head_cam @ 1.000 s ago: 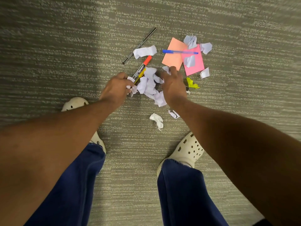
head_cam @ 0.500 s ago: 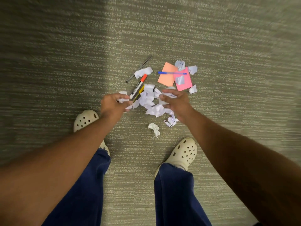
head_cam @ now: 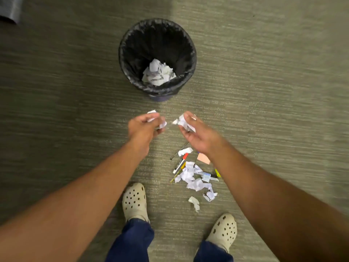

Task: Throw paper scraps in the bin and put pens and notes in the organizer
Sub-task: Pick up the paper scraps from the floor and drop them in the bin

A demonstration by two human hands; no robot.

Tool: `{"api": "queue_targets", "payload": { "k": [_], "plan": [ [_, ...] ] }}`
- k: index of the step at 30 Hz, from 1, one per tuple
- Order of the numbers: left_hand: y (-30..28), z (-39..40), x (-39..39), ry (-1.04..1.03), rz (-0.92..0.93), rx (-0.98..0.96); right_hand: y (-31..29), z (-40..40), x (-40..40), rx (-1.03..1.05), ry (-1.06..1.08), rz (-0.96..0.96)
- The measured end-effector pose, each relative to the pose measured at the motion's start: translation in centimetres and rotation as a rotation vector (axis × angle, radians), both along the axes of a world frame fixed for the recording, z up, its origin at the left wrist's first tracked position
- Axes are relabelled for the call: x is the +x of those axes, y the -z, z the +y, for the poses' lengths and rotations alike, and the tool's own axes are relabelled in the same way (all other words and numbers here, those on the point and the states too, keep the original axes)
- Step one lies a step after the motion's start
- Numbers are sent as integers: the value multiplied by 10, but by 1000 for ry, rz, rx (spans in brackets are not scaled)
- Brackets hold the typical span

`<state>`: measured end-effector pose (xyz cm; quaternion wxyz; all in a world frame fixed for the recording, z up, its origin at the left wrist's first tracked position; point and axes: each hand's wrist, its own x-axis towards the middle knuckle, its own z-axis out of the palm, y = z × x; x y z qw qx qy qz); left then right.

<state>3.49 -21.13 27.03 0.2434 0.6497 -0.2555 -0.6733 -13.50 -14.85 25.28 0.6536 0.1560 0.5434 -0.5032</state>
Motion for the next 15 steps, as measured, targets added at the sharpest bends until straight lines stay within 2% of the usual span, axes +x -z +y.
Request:
{"api": "queue_targets", "payload": {
  "k": [5,8,12,15],
  "plan": [
    [-30,-105,-31,-42,6,14,-31,-122,-11,-51,-32,85],
    [-36,-151,-46,13,56,74,-44,-165,-22,-55,-102,79],
    [-40,-179,-51,104,47,143,-55,-181,-38,28,-107,83],
    [-41,-169,-52,77,24,101,-51,-168,-48,4,-82,95]
  ]
}}
